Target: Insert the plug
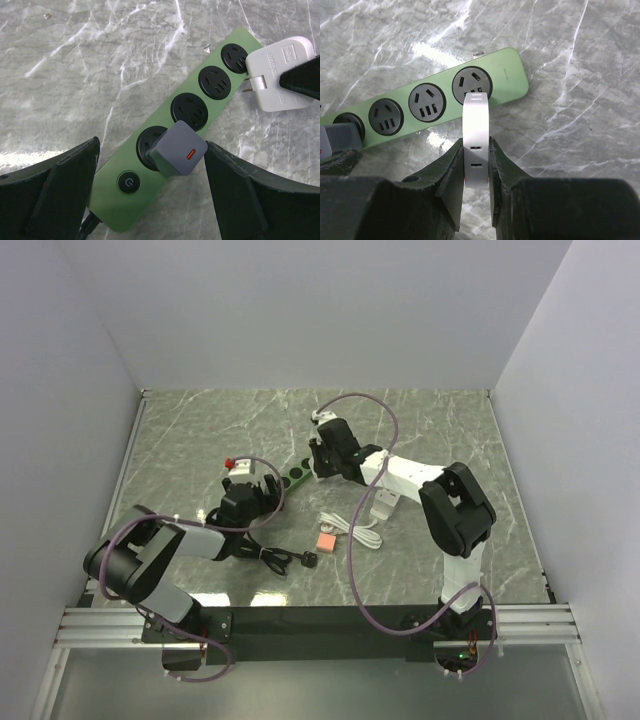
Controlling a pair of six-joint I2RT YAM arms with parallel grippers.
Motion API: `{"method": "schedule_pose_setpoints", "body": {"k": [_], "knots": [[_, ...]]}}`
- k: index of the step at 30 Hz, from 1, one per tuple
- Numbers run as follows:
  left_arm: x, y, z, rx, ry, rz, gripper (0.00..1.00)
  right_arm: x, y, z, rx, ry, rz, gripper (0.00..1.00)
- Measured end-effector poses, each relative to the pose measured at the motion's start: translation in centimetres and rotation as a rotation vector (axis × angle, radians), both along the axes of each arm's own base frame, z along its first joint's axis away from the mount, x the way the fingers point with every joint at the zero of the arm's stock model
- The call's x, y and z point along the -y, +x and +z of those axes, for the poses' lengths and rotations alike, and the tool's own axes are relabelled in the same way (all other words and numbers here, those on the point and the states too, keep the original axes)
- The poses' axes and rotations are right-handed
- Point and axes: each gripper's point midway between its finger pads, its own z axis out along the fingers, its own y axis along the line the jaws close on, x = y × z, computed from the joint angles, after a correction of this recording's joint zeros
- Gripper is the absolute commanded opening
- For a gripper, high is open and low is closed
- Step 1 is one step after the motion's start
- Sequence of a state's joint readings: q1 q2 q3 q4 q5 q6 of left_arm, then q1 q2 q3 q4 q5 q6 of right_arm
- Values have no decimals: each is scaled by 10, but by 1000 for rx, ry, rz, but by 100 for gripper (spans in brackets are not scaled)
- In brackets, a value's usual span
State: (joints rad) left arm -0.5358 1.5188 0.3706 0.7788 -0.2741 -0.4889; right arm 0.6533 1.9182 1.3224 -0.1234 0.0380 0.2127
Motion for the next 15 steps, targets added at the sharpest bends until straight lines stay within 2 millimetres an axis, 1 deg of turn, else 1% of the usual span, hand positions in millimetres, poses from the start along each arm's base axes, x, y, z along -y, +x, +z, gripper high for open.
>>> {"method": "schedule_pose_setpoints", "body": {"k": [7, 15], "knots": [[7, 2, -1, -2, -15, -36, 93, -5, 9, 1, 9, 6, -3, 0], [21, -7, 1, 8, -70, -108, 95, -9, 27, 2, 18, 21, -14, 0]]}}
